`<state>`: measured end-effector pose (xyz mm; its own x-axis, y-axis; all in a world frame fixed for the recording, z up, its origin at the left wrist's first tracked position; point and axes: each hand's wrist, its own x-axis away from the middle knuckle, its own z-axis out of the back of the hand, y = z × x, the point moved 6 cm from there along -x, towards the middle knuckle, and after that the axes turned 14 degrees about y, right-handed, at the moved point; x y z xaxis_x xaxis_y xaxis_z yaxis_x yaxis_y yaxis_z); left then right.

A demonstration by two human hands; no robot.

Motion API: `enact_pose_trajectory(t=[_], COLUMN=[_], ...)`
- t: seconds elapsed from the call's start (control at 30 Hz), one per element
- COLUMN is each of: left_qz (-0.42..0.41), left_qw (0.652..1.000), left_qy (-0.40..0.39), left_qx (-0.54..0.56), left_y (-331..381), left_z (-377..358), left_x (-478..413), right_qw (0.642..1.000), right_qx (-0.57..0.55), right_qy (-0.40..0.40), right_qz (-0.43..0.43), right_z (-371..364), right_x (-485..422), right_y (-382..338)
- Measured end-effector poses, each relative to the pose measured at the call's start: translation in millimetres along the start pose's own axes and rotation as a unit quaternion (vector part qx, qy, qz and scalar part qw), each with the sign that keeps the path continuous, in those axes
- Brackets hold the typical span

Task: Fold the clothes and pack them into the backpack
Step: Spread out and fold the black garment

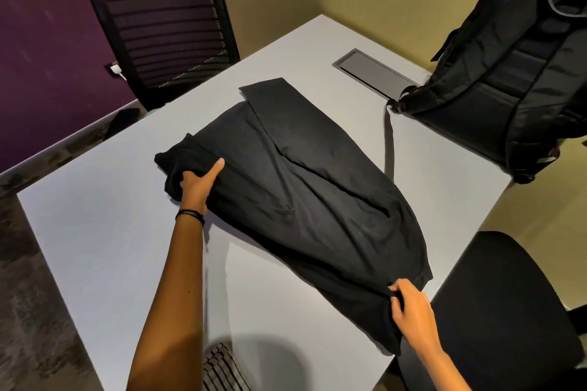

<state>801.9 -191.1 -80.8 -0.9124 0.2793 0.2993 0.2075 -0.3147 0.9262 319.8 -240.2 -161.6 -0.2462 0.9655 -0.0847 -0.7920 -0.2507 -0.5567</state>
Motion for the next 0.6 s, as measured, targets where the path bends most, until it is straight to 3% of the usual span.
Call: enact_pose_trajectory(t=[0.1, 0.23, 0.43, 0.6], left_qz=[0.015, 0.036, 0.146, 0.276], left_qw=[0.997, 0.997, 0.989, 0.959], left_qy=[-0.047, -0.025, 0.008, 0.044], left_qx=[-0.068, -0.059, -0.027, -0.044], left_y=[11, 17, -36, -88], left_z=[-10, 2, 70, 142], left_x=[-8, -13, -16, -5], right_qw=[1.000, 1.000, 0.998, 0.998], right_qx=[-0.004, -0.015, -0.035, -0.038], right_qy=[0.000, 0.009, 0.013, 0.010], right_qz=[-0.014, -0.026, -0.048, -0.056], right_z=[-2, 1, -1, -5], right_x=[1, 0, -1, 4], right_y=[1, 0, 2, 8])
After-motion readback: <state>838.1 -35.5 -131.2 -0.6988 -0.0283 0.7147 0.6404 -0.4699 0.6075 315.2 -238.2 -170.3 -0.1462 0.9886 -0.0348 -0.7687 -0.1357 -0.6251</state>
